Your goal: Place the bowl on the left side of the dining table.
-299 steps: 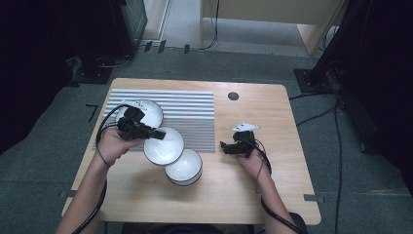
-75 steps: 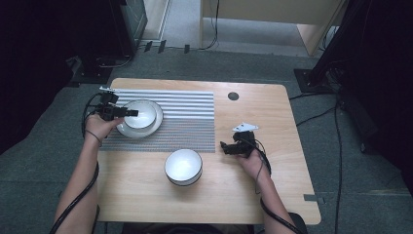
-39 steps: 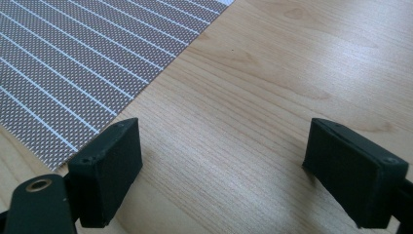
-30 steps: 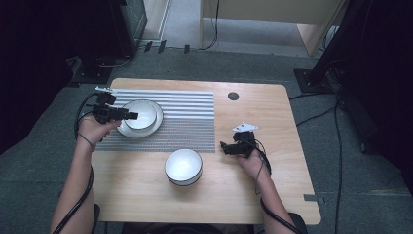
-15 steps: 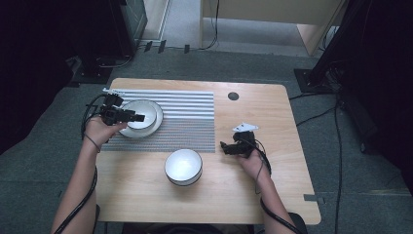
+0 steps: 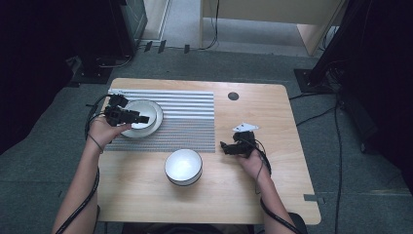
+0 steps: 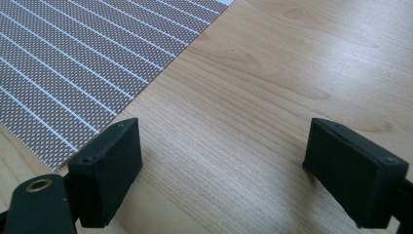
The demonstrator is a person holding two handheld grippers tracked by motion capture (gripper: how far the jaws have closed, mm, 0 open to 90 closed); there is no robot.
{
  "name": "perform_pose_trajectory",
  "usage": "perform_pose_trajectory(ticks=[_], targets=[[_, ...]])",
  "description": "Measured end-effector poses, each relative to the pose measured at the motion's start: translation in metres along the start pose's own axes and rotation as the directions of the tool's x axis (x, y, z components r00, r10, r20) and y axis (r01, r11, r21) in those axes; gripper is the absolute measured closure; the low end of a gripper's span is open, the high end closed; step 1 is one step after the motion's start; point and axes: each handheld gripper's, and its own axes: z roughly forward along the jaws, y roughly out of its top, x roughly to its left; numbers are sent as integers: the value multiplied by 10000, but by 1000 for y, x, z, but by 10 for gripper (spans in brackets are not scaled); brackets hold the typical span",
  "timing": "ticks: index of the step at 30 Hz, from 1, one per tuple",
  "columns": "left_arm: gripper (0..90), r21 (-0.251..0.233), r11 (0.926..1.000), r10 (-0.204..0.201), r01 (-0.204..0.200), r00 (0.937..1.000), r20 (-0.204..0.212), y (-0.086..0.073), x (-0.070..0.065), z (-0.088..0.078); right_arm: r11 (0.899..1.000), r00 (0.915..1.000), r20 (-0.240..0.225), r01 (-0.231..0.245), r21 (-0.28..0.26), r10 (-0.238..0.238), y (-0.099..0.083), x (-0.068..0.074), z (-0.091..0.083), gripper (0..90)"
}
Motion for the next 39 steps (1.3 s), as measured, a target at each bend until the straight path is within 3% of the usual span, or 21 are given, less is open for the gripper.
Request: perform_pose_trajectory(ticks=[39], targets=[[338,476,9943,939,-957,9949,376,7,-44,17,10000,10000,-8,-12,0,12,0,0,0,130]])
